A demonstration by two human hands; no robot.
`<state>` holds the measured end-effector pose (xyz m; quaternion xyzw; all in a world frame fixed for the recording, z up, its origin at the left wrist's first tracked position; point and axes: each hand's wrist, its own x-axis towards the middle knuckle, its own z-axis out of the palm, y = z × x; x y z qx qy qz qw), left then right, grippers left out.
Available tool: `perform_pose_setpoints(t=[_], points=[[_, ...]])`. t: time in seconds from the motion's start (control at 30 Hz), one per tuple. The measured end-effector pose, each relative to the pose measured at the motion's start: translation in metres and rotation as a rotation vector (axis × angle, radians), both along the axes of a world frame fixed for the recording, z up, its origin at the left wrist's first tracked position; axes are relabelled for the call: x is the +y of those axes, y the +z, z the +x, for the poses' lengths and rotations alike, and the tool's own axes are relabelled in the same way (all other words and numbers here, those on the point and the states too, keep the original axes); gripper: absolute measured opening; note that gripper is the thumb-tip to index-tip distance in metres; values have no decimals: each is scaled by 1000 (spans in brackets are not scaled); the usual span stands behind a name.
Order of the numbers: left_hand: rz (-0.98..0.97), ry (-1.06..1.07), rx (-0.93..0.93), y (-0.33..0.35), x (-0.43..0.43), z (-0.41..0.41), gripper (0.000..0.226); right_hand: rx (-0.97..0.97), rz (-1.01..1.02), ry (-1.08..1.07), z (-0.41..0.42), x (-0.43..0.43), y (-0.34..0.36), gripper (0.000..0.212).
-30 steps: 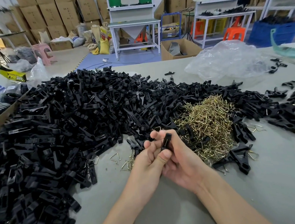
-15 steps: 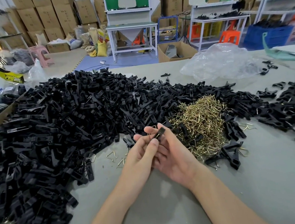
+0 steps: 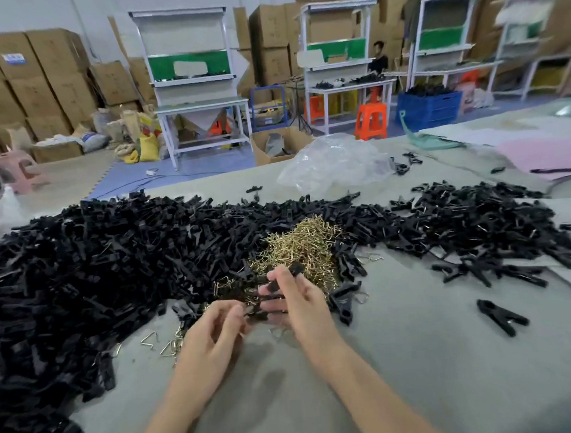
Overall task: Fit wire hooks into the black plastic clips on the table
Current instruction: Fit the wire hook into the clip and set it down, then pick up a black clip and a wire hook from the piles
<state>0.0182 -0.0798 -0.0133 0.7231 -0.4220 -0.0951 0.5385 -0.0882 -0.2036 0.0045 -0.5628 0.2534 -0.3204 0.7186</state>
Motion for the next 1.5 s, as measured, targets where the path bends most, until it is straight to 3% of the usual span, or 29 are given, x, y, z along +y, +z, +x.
perform_pose_setpoints(t=[0.07,0.17,0.23,0.37,0.43,0.5,0.57,0.63,0.73,0.8,1.0,1.27,1.5], points=[[-14,32,35,-2,-2,1,21,-62,-33,-93,-26,-45,27,52],[21,51,18,-3,-6,1,23,-191,146,-204,-62,-121,68,71],[55,67,-49,-2,-6,0,21,-111,229,-210,-78,-148,76,79],[76,106,-79,-2,-8,-2,18,114,106,-147,-68,-120,47,42],[76,186,-132,-4,-9,-2,17,157,-63,-150,-49,-87,28,24],[138,338,-313,-5,-9,-2,10,183,-284,-151,-29,-51,13,22],[295,534,-501,-8,-10,-2,26,224,-545,-124,-9,-17,2,25],[482,620,-458,-6,-9,-1,47,309,-834,-110,9,6,-9,31],[682,572,-389,-10,-6,13,60,575,-1144,-80,29,20,-26,44],[665,525,-409,-14,-3,25,60,709,-1220,-55,36,18,-33,49],[615,473,-471,-15,-4,43,48,761,-1327,-145,56,5,-36,43],[399,463,-356,-12,-4,44,30,706,-1312,-190,64,-4,-40,21],[156,555,-199,-10,-2,49,45,620,-1261,-205,66,-3,-34,27]])
